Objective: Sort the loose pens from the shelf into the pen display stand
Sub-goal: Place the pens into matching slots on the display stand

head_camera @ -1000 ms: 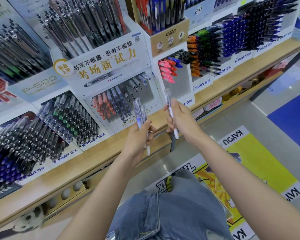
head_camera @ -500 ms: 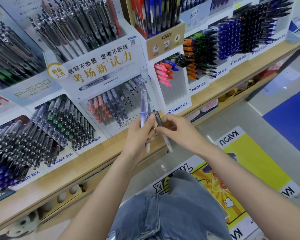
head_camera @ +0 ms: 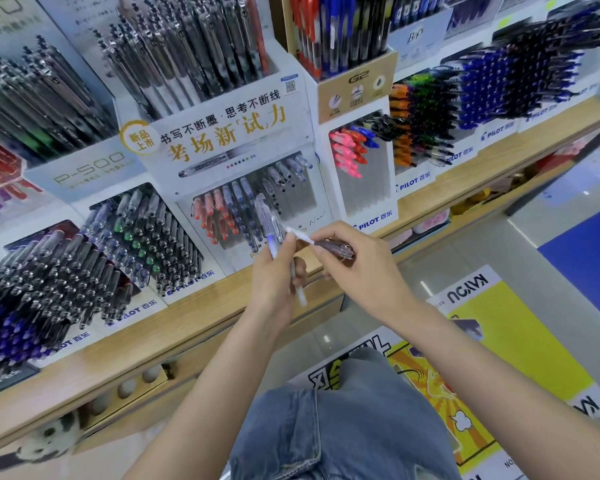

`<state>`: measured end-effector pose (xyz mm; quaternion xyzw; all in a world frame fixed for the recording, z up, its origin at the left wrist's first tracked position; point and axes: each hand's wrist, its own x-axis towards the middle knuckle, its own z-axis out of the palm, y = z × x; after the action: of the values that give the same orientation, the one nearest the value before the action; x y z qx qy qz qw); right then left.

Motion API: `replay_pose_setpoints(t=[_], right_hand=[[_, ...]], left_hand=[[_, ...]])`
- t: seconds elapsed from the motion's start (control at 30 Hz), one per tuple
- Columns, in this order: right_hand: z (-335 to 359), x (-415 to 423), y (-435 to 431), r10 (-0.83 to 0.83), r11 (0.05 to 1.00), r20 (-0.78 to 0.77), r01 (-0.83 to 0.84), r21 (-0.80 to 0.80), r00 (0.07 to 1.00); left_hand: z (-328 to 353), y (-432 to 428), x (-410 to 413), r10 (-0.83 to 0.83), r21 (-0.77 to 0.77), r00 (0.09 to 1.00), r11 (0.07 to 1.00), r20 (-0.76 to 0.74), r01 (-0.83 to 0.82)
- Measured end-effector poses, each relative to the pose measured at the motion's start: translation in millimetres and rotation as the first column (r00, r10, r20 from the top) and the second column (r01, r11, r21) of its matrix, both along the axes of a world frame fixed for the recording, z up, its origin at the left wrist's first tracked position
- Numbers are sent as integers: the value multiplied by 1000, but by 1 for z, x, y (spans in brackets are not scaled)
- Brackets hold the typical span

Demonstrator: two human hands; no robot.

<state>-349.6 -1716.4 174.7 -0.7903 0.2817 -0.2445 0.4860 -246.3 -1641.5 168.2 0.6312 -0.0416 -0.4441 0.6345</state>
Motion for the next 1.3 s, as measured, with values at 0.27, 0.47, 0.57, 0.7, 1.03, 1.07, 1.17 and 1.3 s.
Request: replay_pose_setpoints(t=[0.27, 0.47, 0.57, 0.7, 1.03, 1.07, 1.17, 1.3], right_hand=[[-14, 3, -10, -224, 974, 32, 223, 31, 974], [-43, 14, -25, -284, 953, -53, 275, -127, 957], [-49, 29, -27, -267, 952, -42, 257, -169, 963], [-55, 47, -32, -230, 949, -15, 221, -225, 973], [-75, 76, -43, -197, 926, -61, 165, -340, 978], [-75, 80, -44, -201, 922, -63, 167, -348, 977], [-72, 91, -45, -225, 903, -79, 177, -391, 971], [-68, 106, -44, -228, 898, -133, 155, -412, 965]], left_hand=[[0, 8, 13, 96, -13, 991, 995, 95, -96], [-10, 19, 19, 107, -47, 992, 993, 63, -104], [-13, 22, 17, 91, -45, 992, 995, 84, -88], [-20, 28, 15, 90, -26, 988, 996, 129, -88], [-28, 35, 11, 121, -35, 974, 993, 189, -117], [-28, 35, 10, 122, -38, 973, 992, 197, -116], [-28, 35, 8, 119, -50, 972, 993, 205, -111], [-26, 35, 6, 112, -62, 970, 993, 214, -101]])
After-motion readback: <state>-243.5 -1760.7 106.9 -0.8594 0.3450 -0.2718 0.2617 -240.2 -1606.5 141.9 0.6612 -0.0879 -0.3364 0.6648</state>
